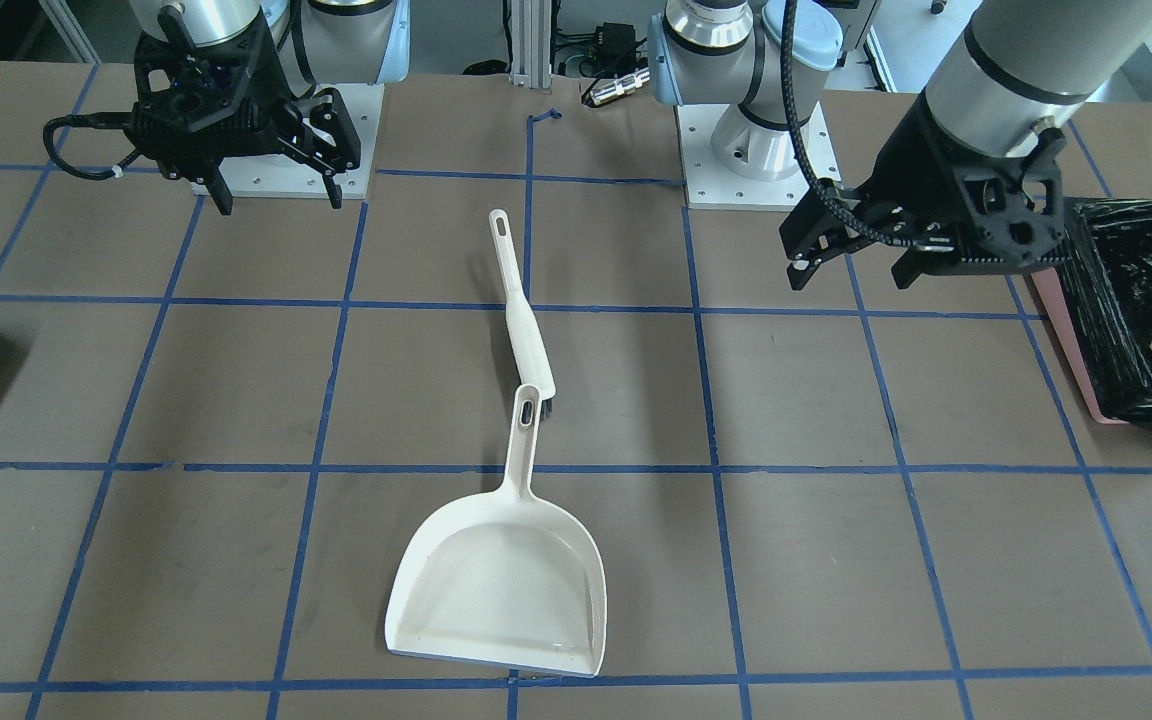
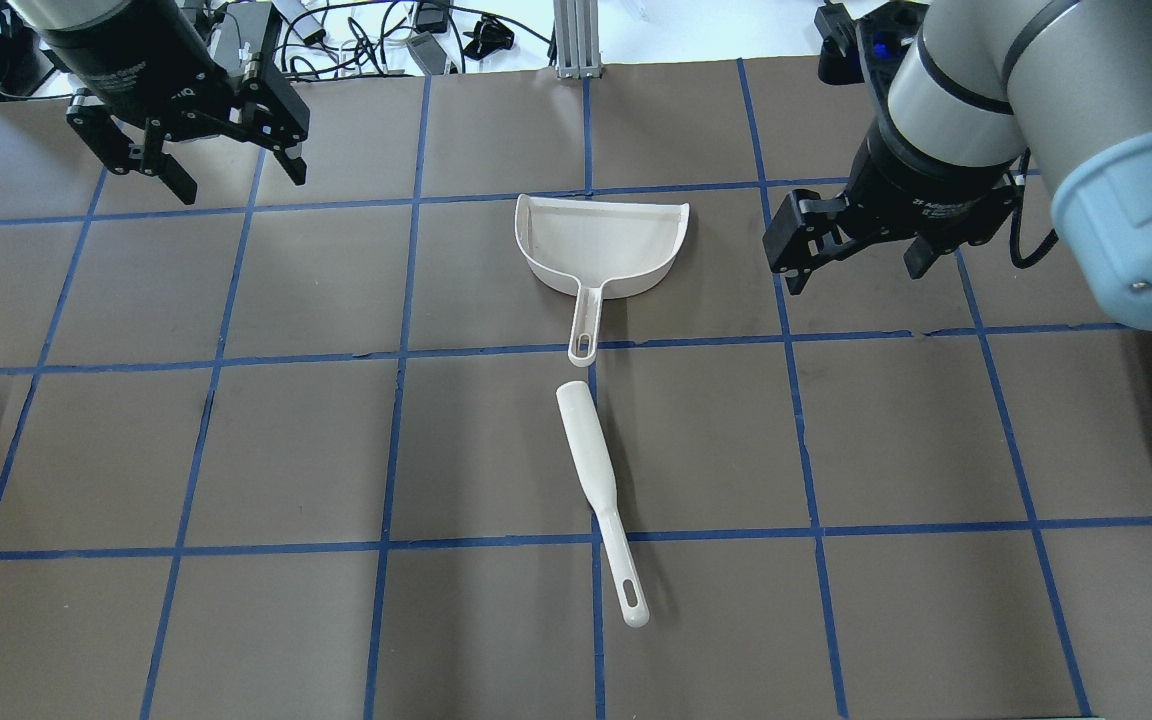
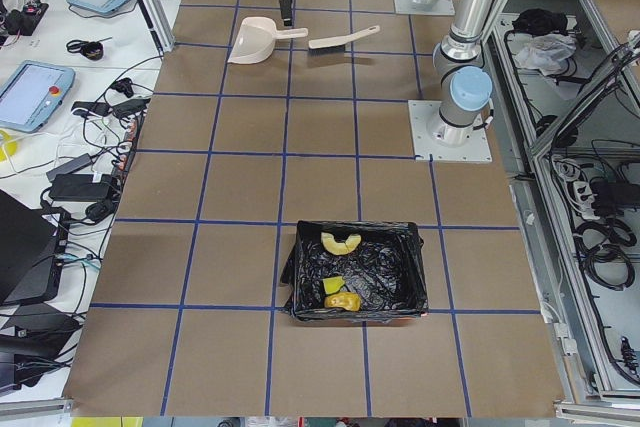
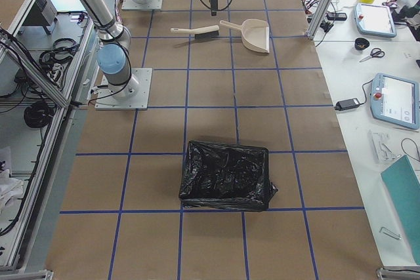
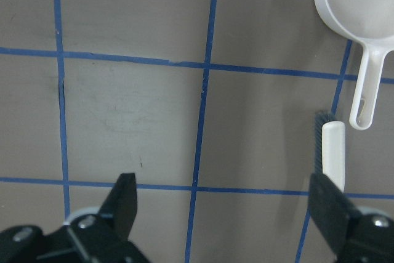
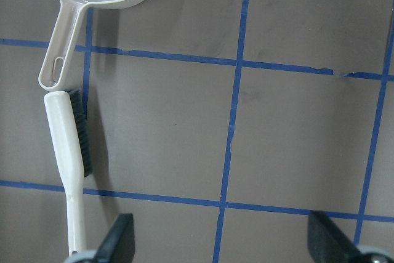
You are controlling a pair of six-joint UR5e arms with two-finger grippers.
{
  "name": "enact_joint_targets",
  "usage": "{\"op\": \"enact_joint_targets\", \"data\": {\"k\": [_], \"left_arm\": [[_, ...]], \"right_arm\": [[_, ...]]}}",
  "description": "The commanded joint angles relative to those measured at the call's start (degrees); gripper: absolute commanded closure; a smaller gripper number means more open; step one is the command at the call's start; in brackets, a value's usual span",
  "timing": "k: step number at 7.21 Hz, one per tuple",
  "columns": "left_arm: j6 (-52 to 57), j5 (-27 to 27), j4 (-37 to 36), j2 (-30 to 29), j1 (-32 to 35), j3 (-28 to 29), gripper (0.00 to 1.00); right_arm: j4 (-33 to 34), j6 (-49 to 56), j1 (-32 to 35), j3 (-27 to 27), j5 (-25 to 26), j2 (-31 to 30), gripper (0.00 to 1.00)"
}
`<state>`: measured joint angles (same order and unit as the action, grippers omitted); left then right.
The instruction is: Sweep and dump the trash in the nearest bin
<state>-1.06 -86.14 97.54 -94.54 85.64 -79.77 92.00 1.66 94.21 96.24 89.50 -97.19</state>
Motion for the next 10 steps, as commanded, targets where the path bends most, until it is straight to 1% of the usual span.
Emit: {"op": "enact_joint_targets", "data": {"k": [1,3,5,6,10], "left_arm": [[0.0,-0.7,-3.0,2.8,0.1,-4.0,0.00],[-0.3,-2.8,-3.2,6.3,0.1,-6.6,0.00],[-0.6,-2.9,-3.3,7.7,0.8,-9.4,0.00],[-0.6,-2.9,-4.6,8.0,1.3,-10.1,0.00],[-0.2,-2.9,-4.6,8.1,1.3,-10.0,0.00]], "right_arm": [[0.2,0.0,0.1,0.0,-0.1,0.1,0.00],[0.4,0.0,0.0,0.0,-0.1,0.1,0.00],[0.4,0.1,0.0,0.0,-0.1,0.1,0.00],[0.4,0.1,0.1,0.0,-0.1,0.1,0.00],[0.4,0.1,0.0,0.0,0.0,0.1,0.00]]}}
